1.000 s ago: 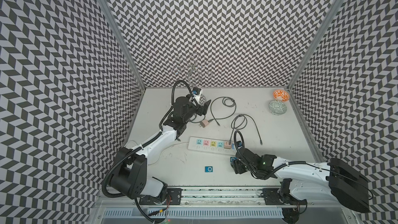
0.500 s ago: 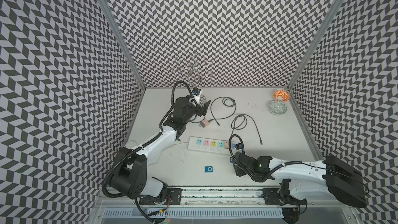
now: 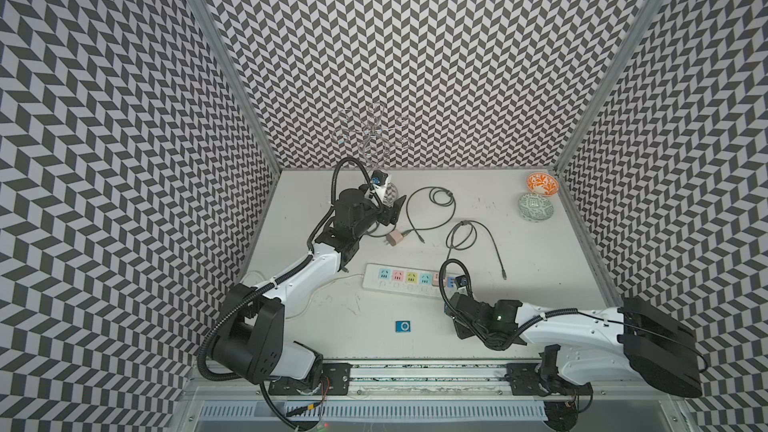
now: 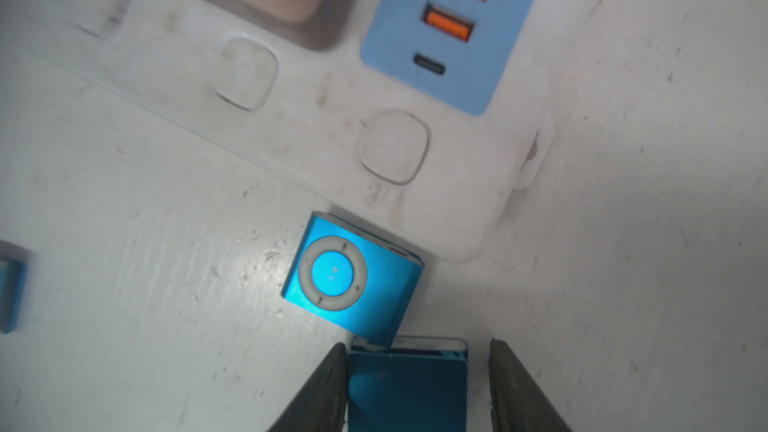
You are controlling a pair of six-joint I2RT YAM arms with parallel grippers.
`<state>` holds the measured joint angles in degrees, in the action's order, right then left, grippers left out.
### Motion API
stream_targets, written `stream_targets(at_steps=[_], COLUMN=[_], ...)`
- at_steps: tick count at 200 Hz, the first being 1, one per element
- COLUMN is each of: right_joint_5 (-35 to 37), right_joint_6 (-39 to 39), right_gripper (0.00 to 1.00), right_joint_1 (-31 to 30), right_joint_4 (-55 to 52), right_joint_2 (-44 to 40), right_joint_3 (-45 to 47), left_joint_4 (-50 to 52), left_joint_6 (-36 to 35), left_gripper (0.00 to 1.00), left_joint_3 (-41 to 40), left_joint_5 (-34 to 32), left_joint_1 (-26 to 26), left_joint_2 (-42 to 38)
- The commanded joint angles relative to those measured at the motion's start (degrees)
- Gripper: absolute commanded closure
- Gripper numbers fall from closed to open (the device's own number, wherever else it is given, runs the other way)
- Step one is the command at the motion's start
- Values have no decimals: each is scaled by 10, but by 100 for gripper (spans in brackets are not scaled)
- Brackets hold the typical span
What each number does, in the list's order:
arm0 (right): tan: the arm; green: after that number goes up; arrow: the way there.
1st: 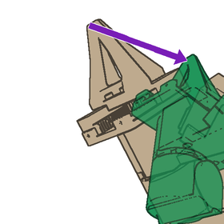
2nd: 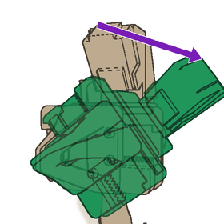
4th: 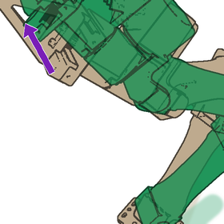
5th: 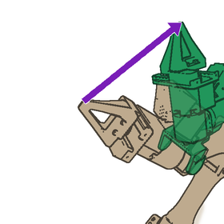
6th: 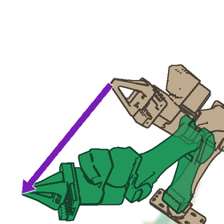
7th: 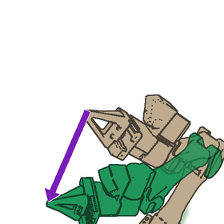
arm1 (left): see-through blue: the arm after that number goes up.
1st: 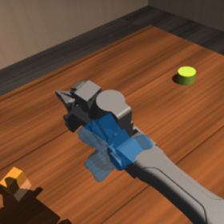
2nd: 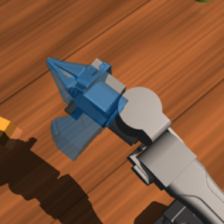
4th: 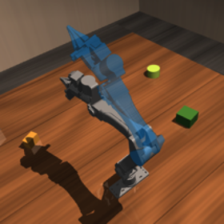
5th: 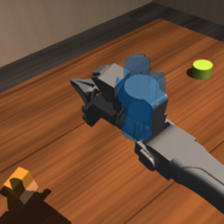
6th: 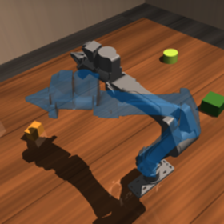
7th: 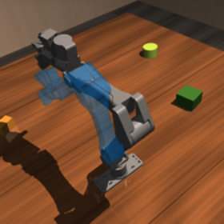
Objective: Charge mp3
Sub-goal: Adjust the mp3 player at the center of the board.
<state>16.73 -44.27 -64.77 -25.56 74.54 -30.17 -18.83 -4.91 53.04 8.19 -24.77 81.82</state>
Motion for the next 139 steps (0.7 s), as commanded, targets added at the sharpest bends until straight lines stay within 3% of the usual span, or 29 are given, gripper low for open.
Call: stream_targets(at_steps=[1,64,139], right_joint_5=[-21,6,8], right_joint_6=[-40,-58,-47], right_gripper=[47,44,34], right_joint_1=[-4,30,133], right_joint_4=[-44,-91,-97], right_joint_2=[2,-5,-6], right_joint_3=[21,13,6], left_joint_4=[-14,-15,-16], left_joint_6=[-5,-9,-16], left_gripper=[17,17,17], left_joint_3=[-3,-1,6], left_joint_5=[-6,-7,-10], left_joint_1=[-4,-3,-1], left_joint_2=[-12,-9,1])
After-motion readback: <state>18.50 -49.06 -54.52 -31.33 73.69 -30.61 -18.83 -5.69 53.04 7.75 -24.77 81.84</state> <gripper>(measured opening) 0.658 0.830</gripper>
